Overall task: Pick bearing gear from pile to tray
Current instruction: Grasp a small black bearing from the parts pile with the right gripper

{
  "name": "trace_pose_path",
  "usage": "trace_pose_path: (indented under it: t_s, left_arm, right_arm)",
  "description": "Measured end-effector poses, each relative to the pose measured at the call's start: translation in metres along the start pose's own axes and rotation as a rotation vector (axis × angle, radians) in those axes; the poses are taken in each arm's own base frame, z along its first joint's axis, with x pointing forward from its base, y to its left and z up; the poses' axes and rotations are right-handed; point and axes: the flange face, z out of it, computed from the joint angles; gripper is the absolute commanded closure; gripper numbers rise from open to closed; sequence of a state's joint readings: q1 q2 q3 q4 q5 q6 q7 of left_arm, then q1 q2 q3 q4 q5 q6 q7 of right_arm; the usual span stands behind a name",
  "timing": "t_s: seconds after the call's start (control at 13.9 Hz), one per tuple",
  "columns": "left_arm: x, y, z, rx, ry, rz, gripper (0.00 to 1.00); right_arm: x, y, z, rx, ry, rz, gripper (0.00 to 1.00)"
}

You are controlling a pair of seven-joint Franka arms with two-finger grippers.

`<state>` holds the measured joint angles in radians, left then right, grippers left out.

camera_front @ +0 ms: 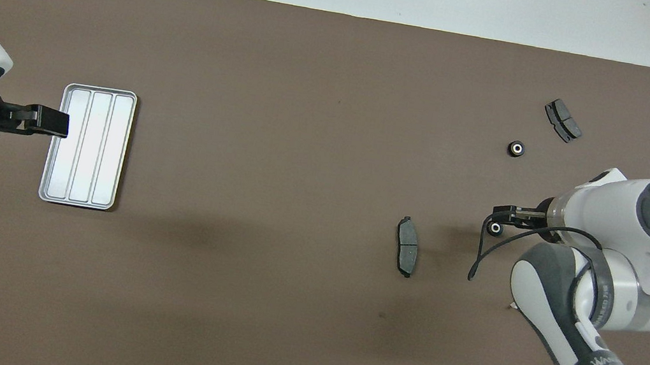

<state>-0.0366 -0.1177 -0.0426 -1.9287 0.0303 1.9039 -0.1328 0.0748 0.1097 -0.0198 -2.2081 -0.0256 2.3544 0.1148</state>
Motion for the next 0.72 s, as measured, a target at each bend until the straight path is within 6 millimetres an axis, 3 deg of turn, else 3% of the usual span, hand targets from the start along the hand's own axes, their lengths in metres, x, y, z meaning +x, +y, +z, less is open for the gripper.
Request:
trace_pose_path:
  t_s: [0.36,0.72]
  left_arm:
    - [0.0,0.0,0.0,0.0,0.0,0.0,0.0]
    - [0.0,0.0,0.0,0.0,-0.001,0.0,0.0]
  right_arm:
    - [-0.007,-0.005,0.028,0.001,-0.009,-0.008,0.04]
    - [-0.012,-0.025,0.036,0.001,-0.025,0.009,0.1]
